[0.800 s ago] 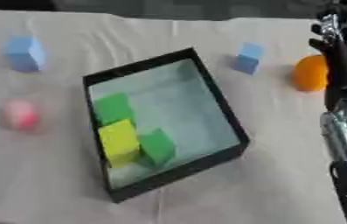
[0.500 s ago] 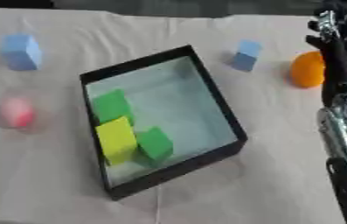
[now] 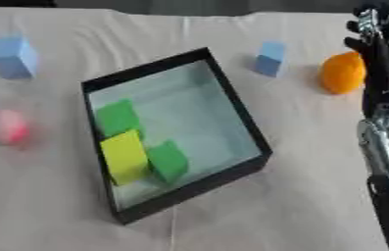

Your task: Pick up objects on the table and place them in the box.

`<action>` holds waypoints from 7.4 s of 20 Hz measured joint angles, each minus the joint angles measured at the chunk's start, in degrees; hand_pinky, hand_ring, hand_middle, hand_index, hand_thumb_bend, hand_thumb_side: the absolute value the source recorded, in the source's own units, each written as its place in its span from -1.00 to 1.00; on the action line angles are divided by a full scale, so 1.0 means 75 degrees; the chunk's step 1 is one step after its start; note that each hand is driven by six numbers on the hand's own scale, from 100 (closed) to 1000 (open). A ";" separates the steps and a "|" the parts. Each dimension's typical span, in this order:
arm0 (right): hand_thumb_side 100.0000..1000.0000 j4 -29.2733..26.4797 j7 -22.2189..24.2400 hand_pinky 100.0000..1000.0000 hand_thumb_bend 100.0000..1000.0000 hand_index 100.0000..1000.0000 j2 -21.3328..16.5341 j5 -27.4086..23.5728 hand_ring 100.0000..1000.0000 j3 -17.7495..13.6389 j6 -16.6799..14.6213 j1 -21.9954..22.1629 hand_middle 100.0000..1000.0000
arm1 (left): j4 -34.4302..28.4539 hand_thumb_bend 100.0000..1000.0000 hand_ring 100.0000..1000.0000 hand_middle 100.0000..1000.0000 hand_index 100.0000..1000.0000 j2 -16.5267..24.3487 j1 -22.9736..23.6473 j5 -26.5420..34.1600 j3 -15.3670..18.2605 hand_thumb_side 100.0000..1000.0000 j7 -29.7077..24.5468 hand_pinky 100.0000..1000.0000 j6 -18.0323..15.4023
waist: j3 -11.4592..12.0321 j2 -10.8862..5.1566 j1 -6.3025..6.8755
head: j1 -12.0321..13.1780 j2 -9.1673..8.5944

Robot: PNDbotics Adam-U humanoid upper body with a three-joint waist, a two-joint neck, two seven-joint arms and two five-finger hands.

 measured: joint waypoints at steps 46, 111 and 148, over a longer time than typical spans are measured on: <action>0.27 -0.0057 0.0213 0.60 -1.00 0.70 -0.0007 0.0026 0.63 0.0227 0.0084 0.0002 0.52 | 0.6441 0.61 0.84 0.61 0.72 0.1856 -0.5327 -0.8061 -0.1602 -0.61 -1.0865 0.80 -0.0281 | -0.0175 0.0283 0.0003 | 0.0213 -0.0359; 0.27 -0.0138 0.0340 0.61 -1.00 0.69 0.0080 0.0000 0.60 0.0483 0.0141 -0.0332 0.49 | 0.7465 -0.23 -0.07 -0.22 -0.06 0.1819 -0.4987 -0.9311 -0.0948 -1.00 -0.9711 0.08 -0.0023 | -0.0582 0.0769 -0.0103 | 0.0608 -0.0550; 0.28 -0.0141 -0.0616 0.61 -1.00 0.69 0.0070 -0.0210 0.62 0.0165 -0.0074 -0.0336 0.50 | 0.3453 0.01 0.12 -0.03 0.18 -0.0190 -0.6029 -0.6163 -0.4866 -1.00 -1.0090 0.15 -0.0102 | -0.0513 0.0383 0.0161 | 0.0710 -0.0212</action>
